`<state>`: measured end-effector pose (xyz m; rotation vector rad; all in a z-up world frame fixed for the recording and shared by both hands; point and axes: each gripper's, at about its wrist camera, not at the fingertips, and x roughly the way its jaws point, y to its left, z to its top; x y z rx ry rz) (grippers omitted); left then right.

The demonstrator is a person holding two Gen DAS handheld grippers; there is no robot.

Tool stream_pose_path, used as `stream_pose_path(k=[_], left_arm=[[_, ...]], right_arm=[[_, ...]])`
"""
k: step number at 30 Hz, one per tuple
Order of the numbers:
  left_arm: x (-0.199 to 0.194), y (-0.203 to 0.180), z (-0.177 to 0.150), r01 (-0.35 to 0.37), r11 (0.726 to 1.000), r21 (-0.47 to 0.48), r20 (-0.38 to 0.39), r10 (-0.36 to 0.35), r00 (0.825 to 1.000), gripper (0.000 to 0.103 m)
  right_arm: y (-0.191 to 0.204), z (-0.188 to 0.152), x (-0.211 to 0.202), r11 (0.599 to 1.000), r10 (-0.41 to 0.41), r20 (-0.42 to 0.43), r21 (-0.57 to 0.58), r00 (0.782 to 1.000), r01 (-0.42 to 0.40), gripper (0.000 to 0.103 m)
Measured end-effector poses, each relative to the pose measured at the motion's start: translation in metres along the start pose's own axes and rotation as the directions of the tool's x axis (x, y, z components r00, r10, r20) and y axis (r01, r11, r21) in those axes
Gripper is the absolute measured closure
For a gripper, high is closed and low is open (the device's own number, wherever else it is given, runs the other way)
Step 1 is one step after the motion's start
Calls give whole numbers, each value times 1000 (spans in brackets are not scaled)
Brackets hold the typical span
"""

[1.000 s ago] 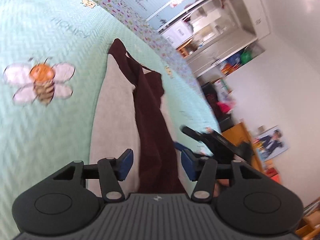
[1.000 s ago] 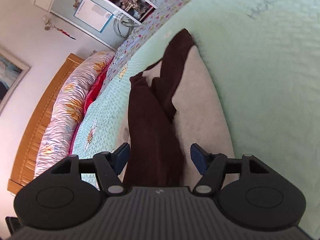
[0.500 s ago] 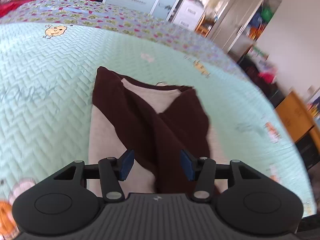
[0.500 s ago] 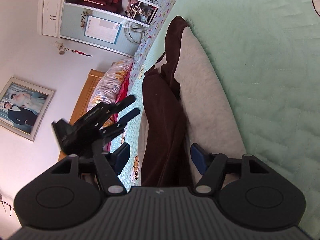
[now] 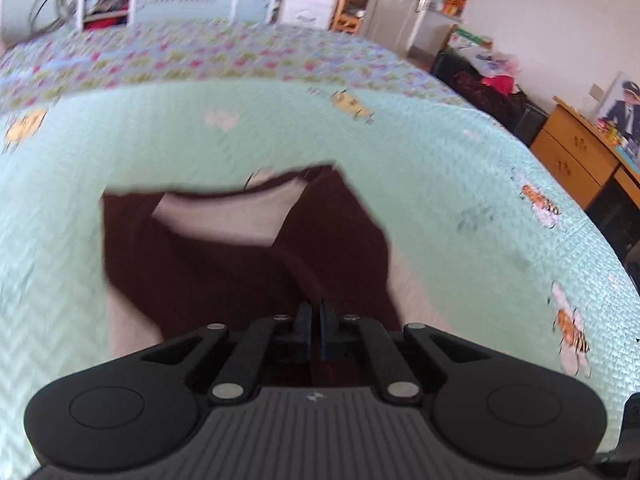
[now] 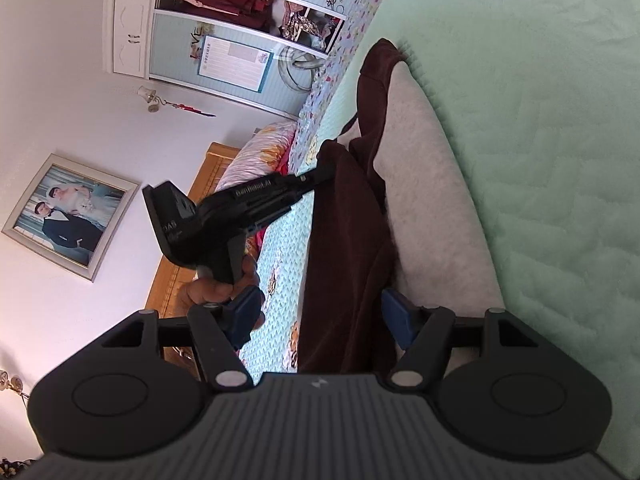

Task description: Fold clothes

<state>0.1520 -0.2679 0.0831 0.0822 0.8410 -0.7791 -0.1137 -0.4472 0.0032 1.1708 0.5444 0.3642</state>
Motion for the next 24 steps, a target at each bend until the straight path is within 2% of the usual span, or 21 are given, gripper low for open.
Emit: stream_pose_path(k=[3, 7, 9, 11, 13, 14, 15, 16, 17, 19, 24], left_arm=[[17, -14, 12, -30, 998, 62, -25, 32, 999, 100], [42, -19, 8, -70, 995, 77, -69, 75, 995, 100], [46, -16, 4, -89, 994, 62, -61, 93, 994, 96], [44, -8, 2, -77, 997, -3, -53, 77, 996, 96], [37, -4, 4, -93, 995, -42, -37, 92, 995, 91], [32, -5, 6, -107, 993, -52, -28, 105, 994, 84], [26, -6, 7, -131, 990, -55, -17, 130, 991, 68], [19, -7, 7, -174, 983, -50, -3, 175, 985, 60], [11, -9, 8, -219, 975, -46, 12, 220, 975, 47], [-8, -10, 4, -287, 956, -51, 38, 290, 956, 44], [-79, -11, -36, -175, 978, -111, 75, 184, 980, 44]], right_arm=[[0, 4, 4, 1000, -12, 16, 3, 1000, 12, 34], [-3, 3, 4, 999, -49, 38, -7, 998, 50, 35], [-5, 1, 3, 998, -55, 49, -15, 997, 56, 35], [-5, 0, 1, 996, -83, 56, -28, 995, 84, 35], [-5, -1, -6, 995, -92, 68, -18, 993, 93, 35], [-4, -2, -10, 996, -90, 75, -17, 993, 92, 34], [-2, -4, -15, 995, -91, 83, -26, 992, 93, 34], [2, -6, -20, 995, -91, 92, -42, 992, 95, 34], [6, -10, -25, 994, -88, 97, -62, 991, 94, 34], [16, -17, -34, 991, -73, 96, -104, 993, 83, 34], [45, -38, -29, 983, 30, -9, -183, 1000, -31, 34]])
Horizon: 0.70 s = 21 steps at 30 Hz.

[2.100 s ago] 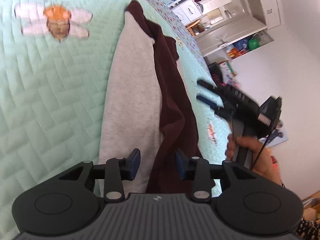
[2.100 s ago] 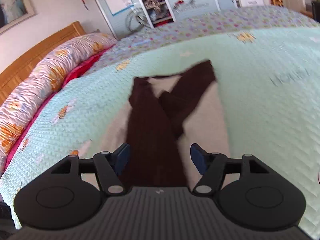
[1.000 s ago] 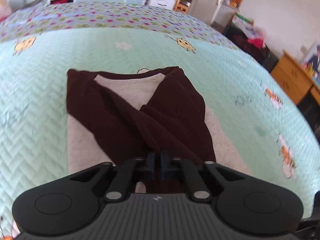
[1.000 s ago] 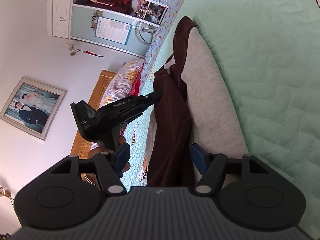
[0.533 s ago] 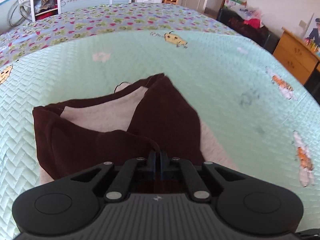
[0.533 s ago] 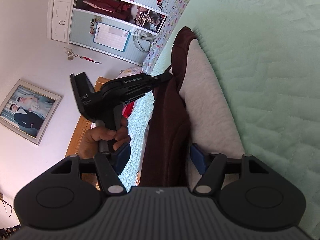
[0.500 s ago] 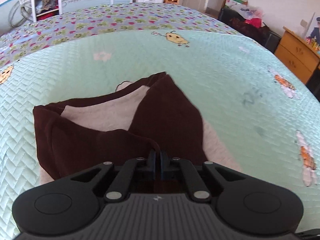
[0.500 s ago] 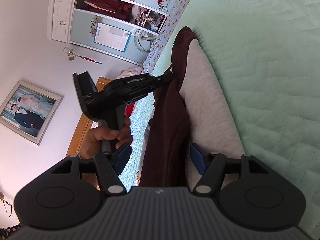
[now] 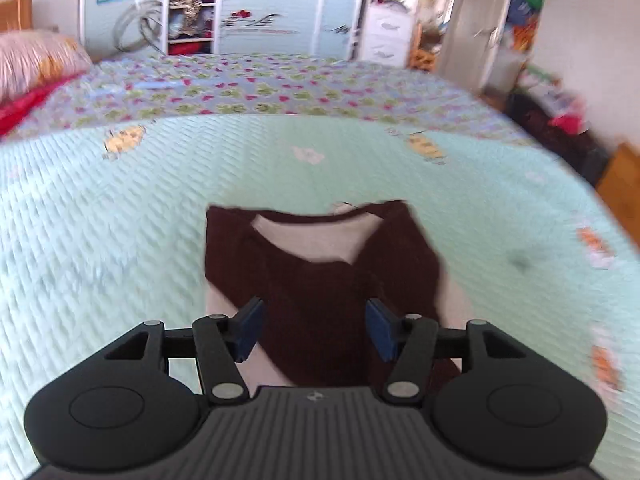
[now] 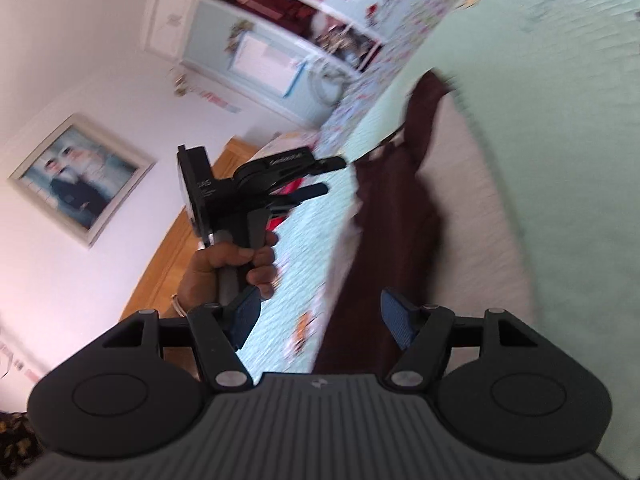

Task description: Fold clothes

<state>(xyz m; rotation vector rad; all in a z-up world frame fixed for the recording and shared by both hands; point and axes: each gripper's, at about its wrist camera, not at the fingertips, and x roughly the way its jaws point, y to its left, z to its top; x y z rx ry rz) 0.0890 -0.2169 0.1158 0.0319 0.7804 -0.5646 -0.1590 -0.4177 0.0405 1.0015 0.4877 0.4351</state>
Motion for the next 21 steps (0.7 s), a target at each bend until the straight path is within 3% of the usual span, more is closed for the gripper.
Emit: stream_pose_path(k=[4, 6, 7, 8, 9, 12, 14, 18, 19, 21], left_arm=[[-51, -2, -50, 109, 994, -10, -66, -109, 992, 43], [-64, -8, -85, 155, 988, -20, -122, -156, 980, 43], [-67, -12, -102, 153, 988, -21, -146, -154, 977, 43], [-66, -16, -116, 141, 990, -7, -172, -140, 975, 43], [-65, -19, -130, 128, 992, 8, -197, -124, 973, 44], [-70, -27, -151, 68, 996, 65, -163, -56, 985, 44], [-82, -30, -151, 57, 998, 39, -150, -51, 987, 44], [-111, -35, -167, 140, 990, 2, -118, -138, 983, 41], [-110, -37, -174, 143, 990, 5, -131, -141, 981, 40], [-95, -34, -192, 89, 996, -21, -161, -92, 983, 41]], right_arm=[[-4, -1, 24, 999, 24, -93, 44, 995, -20, 32], [-18, -2, 31, 996, -75, -128, 45, 989, 82, 32], [-26, -3, 34, 991, -123, -147, 34, 981, 129, 37], [-30, -4, 35, 990, -136, -155, 20, 979, 141, 44], [-32, -4, 33, 991, -129, -145, 16, 981, 133, 45], [-22, -4, 16, 992, -120, -107, 20, 987, 123, 40], [-11, -5, -3, 996, -91, -78, 21, 993, 92, 39], [-5, -22, -32, 997, 31, -98, 80, 995, -23, 38], [-11, -26, -33, 994, 37, -120, 106, 992, -24, 37], [-23, -37, -26, 989, -29, -172, 139, 985, 53, 34]])
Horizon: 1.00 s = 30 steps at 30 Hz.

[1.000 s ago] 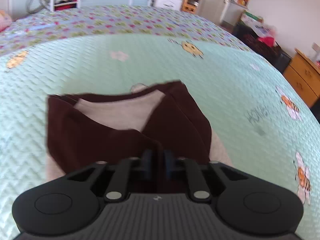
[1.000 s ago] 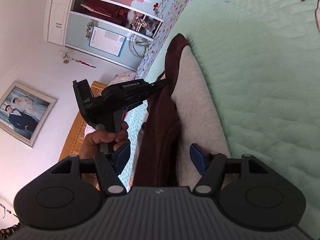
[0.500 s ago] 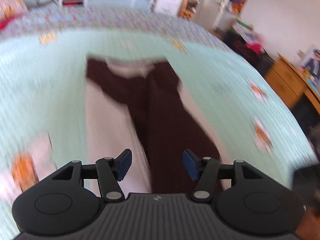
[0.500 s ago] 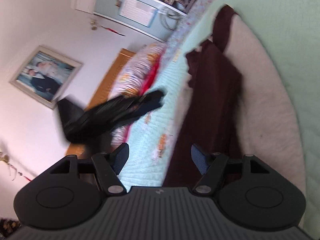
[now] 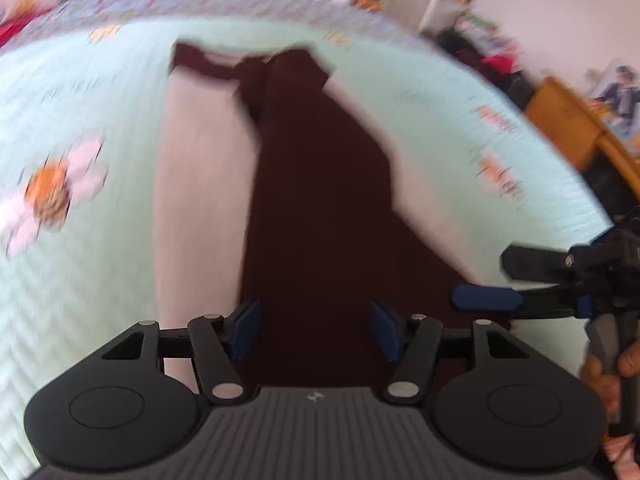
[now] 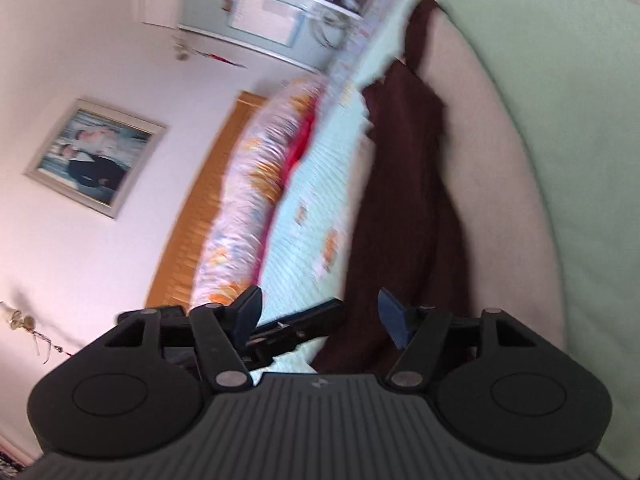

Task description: Fold clothes

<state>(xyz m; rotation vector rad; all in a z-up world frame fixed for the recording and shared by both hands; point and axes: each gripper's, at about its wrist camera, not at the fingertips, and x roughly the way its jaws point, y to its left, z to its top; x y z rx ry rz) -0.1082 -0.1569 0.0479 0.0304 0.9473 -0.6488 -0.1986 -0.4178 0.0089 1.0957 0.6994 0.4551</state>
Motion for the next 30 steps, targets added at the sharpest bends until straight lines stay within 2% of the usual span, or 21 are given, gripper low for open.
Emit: stream_pose_path(k=[2, 3, 6, 10, 11, 13, 14, 16, 19, 23, 25, 27, 29, 30], left_arm=[[2, 1, -7, -8, 999, -32, 49, 9, 999, 40], [2, -2, -8, -18, 999, -35, 63, 20, 998, 40], [-7, -12, -2, -56, 997, -45, 52, 58, 997, 41], [-27, -18, -9, -29, 998, -47, 100, 34, 994, 40], [-24, -18, -14, -36, 998, -42, 92, 40, 995, 40], [-6, -14, -25, -56, 997, -58, 35, 58, 998, 40], [-5, -13, -28, -57, 997, -61, 57, 61, 997, 40], [-4, -20, -26, -86, 995, -43, 53, 88, 995, 39], [-2, -25, -24, -100, 995, -11, 41, 100, 994, 39], [-6, -9, -22, -41, 994, -103, 57, 47, 997, 39], [-19, 2, -25, 26, 975, -223, 99, -4, 995, 40], [-32, 16, -27, 111, 929, -354, 156, -58, 986, 41], [-41, 14, -27, 138, 923, -359, 183, -75, 980, 41], [-45, 12, -27, 150, 921, -359, 195, -83, 977, 41]], right_arm=[[-12, -4, 2, 999, -52, 18, 13, 998, 52, 62], [-11, -4, 1, 998, -62, 32, 18, 998, 61, 64], [4, -7, -12, 999, -47, 91, 10, 995, 46, 55], [17, -17, -23, 999, 49, 91, -11, 995, -48, 45], [14, -20, -21, 999, 49, 78, -9, 996, -49, 44], [3, -26, -14, 1000, -1, 52, -7, 999, 1, 45], [-5, -29, -11, 999, -46, 40, -10, 998, 47, 66], [-15, -35, -14, 992, -126, 54, -11, 990, 127, 102], [-22, -39, -17, 993, -119, 69, 8, 990, 119, 102], [-17, -40, -12, 989, -144, 69, -12, 987, 145, 101], [-19, -41, -15, 993, -121, 82, 16, 989, 120, 100], [-18, -42, -22, 996, -75, 108, 52, 991, 70, 94], [-18, -44, -30, 996, -24, 139, 84, 990, 13, 83], [-16, -44, -34, 995, 11, 162, 95, 987, -27, 82]])
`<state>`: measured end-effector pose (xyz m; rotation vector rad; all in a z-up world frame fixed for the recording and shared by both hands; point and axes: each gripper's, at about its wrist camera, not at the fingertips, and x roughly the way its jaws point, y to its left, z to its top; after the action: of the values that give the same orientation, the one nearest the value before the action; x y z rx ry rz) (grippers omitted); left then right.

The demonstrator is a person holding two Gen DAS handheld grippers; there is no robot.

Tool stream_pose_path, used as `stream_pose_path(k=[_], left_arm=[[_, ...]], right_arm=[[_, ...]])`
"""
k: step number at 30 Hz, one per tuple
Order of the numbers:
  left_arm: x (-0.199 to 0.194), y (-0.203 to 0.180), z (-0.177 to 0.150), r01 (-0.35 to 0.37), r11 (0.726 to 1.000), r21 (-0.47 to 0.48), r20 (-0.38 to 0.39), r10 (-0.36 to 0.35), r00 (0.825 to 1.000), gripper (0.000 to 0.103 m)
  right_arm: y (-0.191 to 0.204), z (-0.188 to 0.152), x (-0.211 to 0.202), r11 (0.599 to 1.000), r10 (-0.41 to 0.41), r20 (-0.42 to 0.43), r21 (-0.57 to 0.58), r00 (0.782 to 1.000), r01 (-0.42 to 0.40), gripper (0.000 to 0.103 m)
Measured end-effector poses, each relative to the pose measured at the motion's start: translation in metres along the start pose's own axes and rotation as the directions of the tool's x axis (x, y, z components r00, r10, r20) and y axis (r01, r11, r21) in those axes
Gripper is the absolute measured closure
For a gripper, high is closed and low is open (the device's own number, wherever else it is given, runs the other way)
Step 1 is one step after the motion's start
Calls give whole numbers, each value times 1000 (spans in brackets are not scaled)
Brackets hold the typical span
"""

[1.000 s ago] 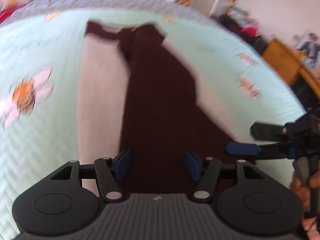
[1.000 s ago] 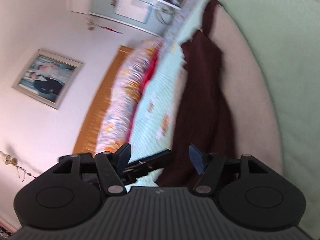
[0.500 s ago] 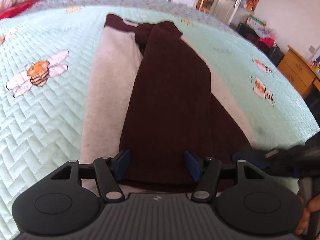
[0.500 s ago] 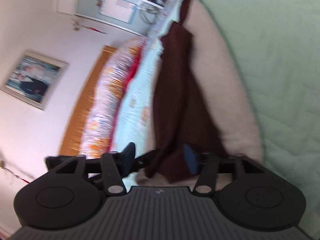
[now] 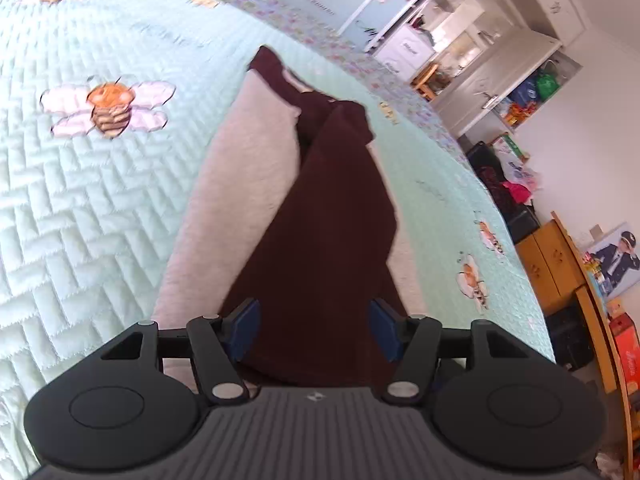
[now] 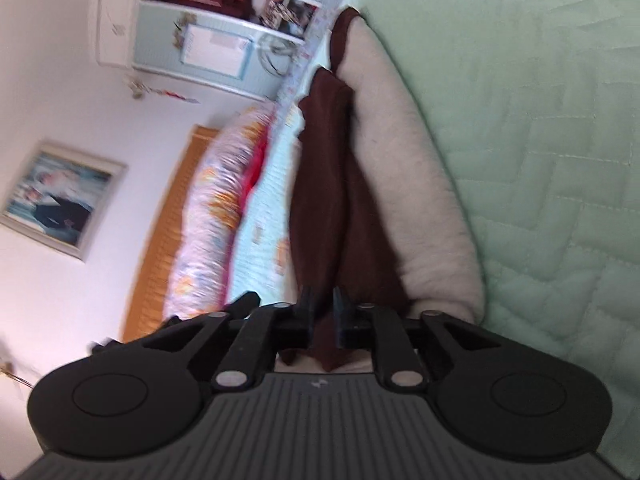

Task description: Fold clothes

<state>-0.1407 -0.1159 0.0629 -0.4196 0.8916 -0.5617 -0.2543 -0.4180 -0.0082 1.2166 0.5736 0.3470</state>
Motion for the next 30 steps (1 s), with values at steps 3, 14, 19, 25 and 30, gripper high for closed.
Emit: stream_pose_path(k=[3, 14, 19, 25, 30], left_arm=[[10, -16, -6, -33, 995, 92, -50, 37, 998, 41], [35, -25, -34, -126, 953, 275, -66, 149, 987, 37], [35, -23, -34, -103, 949, 297, -64, 127, 990, 37], [40, -36, -49, -159, 898, 411, -8, 177, 984, 36], [41, -41, -55, -192, 874, 447, 28, 201, 979, 35]], right_arm=[[5, 0, 0, 998, 50, 7, 25, 999, -50, 76], [2, -13, 30, 1000, -21, -69, 2, 997, 21, 66], [6, -11, 29, 1000, -22, -65, 4, 998, 22, 65], [-19, -15, 32, 995, -94, -75, 28, 993, 96, 101], [-12, -21, 33, 992, -129, -63, -11, 990, 129, 101]])
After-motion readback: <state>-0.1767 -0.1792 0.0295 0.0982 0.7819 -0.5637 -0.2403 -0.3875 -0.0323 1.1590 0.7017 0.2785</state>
